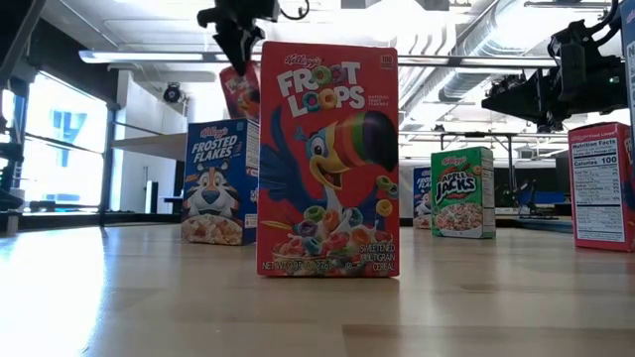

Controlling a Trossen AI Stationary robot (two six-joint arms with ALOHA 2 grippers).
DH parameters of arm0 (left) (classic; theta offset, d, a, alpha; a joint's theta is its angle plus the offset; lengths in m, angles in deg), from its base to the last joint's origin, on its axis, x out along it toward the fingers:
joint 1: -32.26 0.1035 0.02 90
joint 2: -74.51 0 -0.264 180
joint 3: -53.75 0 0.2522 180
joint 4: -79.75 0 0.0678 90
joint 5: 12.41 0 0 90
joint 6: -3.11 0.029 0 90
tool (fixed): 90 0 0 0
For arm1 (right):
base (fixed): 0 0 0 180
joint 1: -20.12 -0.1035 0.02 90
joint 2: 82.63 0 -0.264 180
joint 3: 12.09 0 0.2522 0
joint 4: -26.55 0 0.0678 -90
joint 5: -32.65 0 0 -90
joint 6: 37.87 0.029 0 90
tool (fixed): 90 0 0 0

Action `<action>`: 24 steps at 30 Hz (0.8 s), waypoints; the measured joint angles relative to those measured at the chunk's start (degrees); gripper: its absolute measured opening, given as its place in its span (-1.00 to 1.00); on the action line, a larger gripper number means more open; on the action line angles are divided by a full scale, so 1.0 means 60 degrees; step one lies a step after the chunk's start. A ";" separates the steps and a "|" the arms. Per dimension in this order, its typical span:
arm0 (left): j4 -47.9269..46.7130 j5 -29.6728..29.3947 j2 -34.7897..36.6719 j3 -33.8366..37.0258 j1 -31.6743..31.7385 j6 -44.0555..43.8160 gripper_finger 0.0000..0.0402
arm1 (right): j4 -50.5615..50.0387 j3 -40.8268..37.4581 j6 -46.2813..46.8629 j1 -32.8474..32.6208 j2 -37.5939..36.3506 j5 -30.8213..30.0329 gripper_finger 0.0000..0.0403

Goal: Stack cereal on shelf
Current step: Put the top left red cereal box on the shelf

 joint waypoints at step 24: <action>-0.0003 0.0782 0.0004 0.0023 0.0145 0.0117 -0.68 | 0.0001 -0.0001 -0.0002 0.0000 -0.0001 0.0000 -1.00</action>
